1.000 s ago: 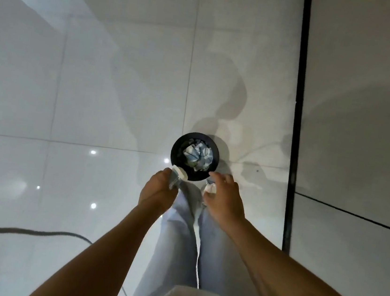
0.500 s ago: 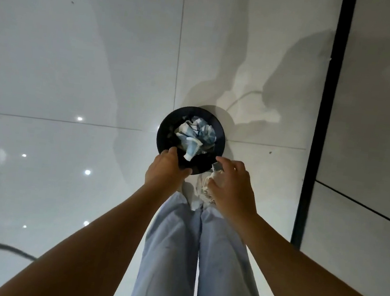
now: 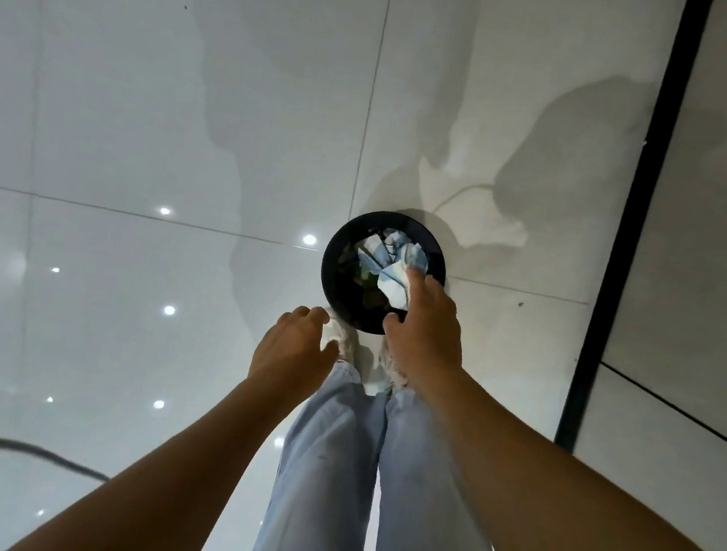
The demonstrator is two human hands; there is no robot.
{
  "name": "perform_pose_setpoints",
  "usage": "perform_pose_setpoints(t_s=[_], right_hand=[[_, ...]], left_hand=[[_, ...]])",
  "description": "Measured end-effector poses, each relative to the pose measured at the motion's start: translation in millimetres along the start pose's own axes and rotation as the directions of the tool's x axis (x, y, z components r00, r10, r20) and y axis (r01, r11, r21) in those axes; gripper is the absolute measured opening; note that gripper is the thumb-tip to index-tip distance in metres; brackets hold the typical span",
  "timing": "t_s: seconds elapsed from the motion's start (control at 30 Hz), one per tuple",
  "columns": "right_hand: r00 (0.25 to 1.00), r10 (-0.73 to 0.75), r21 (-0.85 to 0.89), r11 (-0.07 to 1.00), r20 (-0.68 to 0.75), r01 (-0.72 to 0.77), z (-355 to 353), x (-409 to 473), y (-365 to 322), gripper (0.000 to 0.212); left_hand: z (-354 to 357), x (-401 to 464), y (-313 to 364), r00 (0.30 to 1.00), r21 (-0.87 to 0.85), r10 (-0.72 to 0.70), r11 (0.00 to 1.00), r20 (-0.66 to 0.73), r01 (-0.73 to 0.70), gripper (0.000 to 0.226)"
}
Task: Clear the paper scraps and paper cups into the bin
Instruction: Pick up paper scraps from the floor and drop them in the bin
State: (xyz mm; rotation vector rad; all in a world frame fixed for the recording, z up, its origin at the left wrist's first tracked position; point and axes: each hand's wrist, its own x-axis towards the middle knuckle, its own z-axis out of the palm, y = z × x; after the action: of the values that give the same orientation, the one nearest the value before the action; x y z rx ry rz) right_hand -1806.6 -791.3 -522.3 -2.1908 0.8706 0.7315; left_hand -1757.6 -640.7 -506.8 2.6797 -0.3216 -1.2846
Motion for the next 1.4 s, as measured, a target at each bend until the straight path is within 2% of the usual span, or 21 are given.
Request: perform_pose_setpoints(t_s=[0.1,0.33,0.5,0.67,0.83,1.07,1.2,1.4], right_hand=[[0.997,0.060,0.002,0.998,0.055,-0.061,-7.3,-8.3,-10.2,0.064],[0.996,-0.035,-0.192,0.980,0.077,0.050,-46.3,-65.1,-39.9,0.056],[0.961,-0.235,-0.295,0.917,0.147,0.270,-80.6,-115.8,-72.8,0.052],[0.858,-0.445,-0.349,0.785,0.259,0.512,-108.8,-167.5,-100.8,0.046],[0.773,-0.508,-0.443,0.634,0.379,0.634,-118.0,-216.4,-127.3,0.045],[0.589,-0.551,-0.476,0.350,0.591,0.807,-81.6,-295.0,-164.6,0.048],[0.449,-0.526,-0.420,0.183,0.722,0.889,-35.0,-350.7,-183.1,0.051],[0.246,-0.451,-0.305,-0.061,0.858,0.950,50.2,-452.5,-198.3,0.053]], left_hand=[[-15.5,-12.3,-4.4,0.999,0.002,0.026,1.000,-0.031,-0.026,0.039],[-64.1,-75.9,-12.1,0.996,0.030,0.022,0.999,-0.084,-0.019,0.036],[-91.5,-141.6,-8.9,0.983,-0.026,-0.087,0.996,-0.162,0.084,0.033],[-97.5,-209.4,5.0,0.952,-0.093,-0.182,0.982,-0.246,0.163,0.032],[-85.4,-275.1,5.7,0.917,-0.240,-0.317,0.935,-0.241,0.260,0.035],[-54.5,-370.2,-28.0,0.789,-0.494,-0.565,0.771,-0.239,0.402,0.036],[-21.1,-433.5,-66.1,0.669,-0.632,-0.717,0.613,-0.194,0.474,0.036],[46.0,-542.4,-120.8,0.482,-0.780,-0.875,0.331,-0.043,0.531,0.038]])
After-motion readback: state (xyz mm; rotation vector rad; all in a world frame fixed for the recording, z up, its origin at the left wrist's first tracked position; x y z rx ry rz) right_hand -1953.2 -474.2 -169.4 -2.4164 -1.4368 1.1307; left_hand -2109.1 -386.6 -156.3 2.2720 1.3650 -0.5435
